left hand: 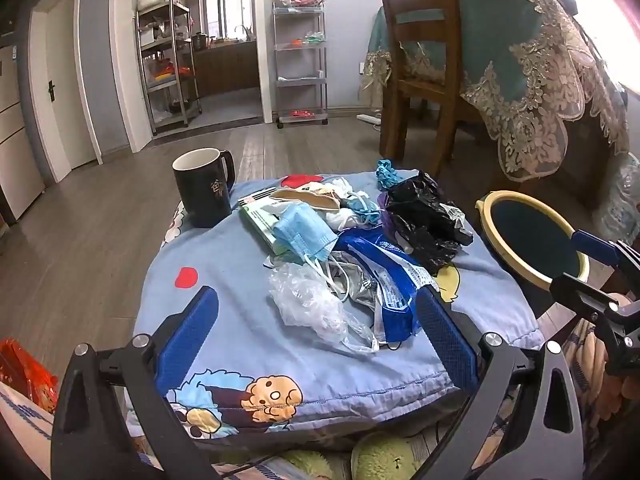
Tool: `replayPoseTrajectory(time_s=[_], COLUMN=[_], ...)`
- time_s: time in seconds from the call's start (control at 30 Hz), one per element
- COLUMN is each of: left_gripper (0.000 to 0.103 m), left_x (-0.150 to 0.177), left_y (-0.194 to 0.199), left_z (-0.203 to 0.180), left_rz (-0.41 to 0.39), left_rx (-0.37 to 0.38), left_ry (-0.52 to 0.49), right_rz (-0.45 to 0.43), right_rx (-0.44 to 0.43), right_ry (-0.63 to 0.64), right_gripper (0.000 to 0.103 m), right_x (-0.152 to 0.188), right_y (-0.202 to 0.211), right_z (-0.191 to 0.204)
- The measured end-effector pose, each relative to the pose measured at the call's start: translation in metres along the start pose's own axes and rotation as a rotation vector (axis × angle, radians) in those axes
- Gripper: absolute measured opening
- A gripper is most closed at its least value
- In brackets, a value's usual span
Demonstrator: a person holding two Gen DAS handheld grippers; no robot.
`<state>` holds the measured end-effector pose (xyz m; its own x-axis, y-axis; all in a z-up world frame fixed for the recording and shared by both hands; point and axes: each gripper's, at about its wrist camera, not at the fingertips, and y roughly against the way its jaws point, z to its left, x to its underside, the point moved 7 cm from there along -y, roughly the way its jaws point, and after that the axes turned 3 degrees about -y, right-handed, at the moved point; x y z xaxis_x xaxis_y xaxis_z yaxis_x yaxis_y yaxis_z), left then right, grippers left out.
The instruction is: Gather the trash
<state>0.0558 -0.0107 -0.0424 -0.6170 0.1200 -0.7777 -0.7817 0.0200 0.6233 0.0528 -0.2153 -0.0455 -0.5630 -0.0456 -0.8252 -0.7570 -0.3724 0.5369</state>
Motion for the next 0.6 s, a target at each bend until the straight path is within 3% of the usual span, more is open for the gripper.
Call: replayPoseTrajectory(time_s=[0.6], left_gripper=[0.097], left_x=[0.0009], left_y=[0.0000], left_z=[0.0012], left_rz=[-0.002], left_rx=[0.002], left_ry=[0.001], right_rz=[0.001], right_rx=[-0.001], right_ry=[0.000], right_gripper=[0.098], right_x=[-0.0004], right_y=[-0.0001], right_z=[-0.0015])
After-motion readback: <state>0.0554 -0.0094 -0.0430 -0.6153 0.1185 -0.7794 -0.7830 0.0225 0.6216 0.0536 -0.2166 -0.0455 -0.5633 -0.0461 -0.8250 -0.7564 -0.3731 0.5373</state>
